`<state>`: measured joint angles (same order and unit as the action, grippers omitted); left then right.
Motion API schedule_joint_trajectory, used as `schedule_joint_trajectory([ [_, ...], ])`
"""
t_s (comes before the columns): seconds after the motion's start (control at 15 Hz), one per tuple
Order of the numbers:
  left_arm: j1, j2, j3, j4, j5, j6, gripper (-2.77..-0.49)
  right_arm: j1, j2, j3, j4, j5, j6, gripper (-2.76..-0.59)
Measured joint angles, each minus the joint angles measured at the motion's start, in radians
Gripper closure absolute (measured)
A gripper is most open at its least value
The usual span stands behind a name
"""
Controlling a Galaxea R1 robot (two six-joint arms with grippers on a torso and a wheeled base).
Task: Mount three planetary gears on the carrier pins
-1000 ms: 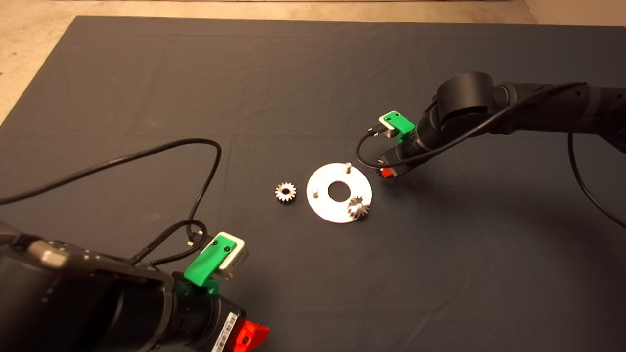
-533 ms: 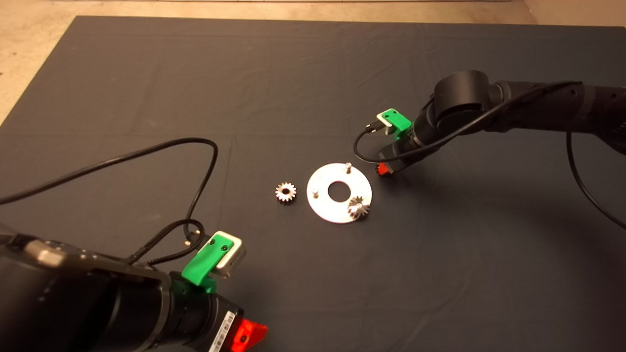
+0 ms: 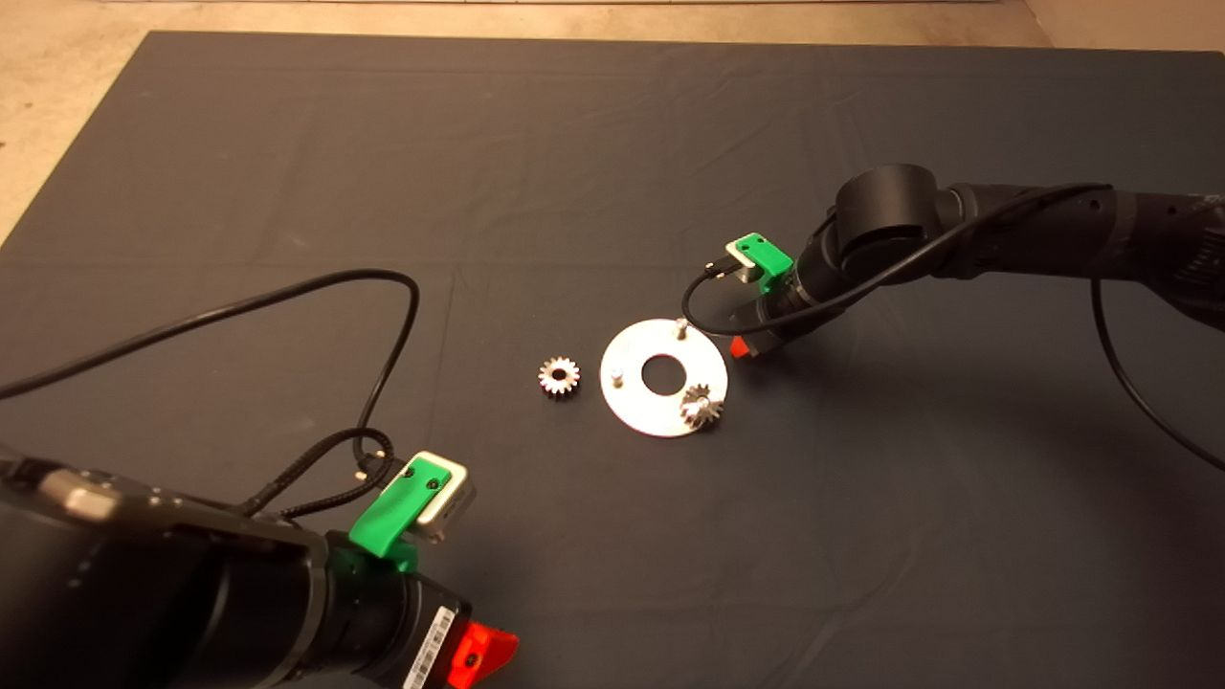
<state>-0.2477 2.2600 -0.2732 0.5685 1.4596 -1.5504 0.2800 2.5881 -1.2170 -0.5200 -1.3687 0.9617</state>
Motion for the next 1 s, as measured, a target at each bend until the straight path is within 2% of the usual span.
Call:
schedule_joint_trajectory([
  [0.13, 0.0, 0.0, 0.0, 0.0, 0.0, 0.0, -2.77, 0.0, 0.0, 0.0, 0.0, 0.001, -0.004, -1.38],
  [0.27, 0.0, 0.0, 0.0, 0.0, 0.0, 0.0, -2.77, 0.0, 0.0, -0.001, 0.0, -0.001, -0.005, -1.25],
  [0.47, 0.0, 0.0, 0.0, 0.0, -0.001, 0.0, -2.77, 0.0, -0.001, -0.001, 0.0, -0.002, -0.015, -1.25],
  [0.67, 0.0, -0.007, 0.0, 0.0, -0.019, 0.0, -2.77, 0.0, -0.001, -0.002, 0.0, -0.003, -0.042, -1.25],
  [0.8, 0.0, -0.017, 0.0, 0.0, -0.026, 0.0, -2.77, 0.0, -0.001, -0.003, 0.0, -0.005, -0.049, -1.12],
  [0.93, 0.0, -0.033, 0.0, 0.0, -0.051, 0.0, -2.77, 0.0, -0.001, -0.004, 0.0, -0.004, -0.049, -1.12],
  [1.0, 0.0, -0.041, 0.0, 0.0, -0.059, 0.0, -2.77, 0.0, -0.001, -0.004, 0.0, -0.006, -0.049, -1.04],
])
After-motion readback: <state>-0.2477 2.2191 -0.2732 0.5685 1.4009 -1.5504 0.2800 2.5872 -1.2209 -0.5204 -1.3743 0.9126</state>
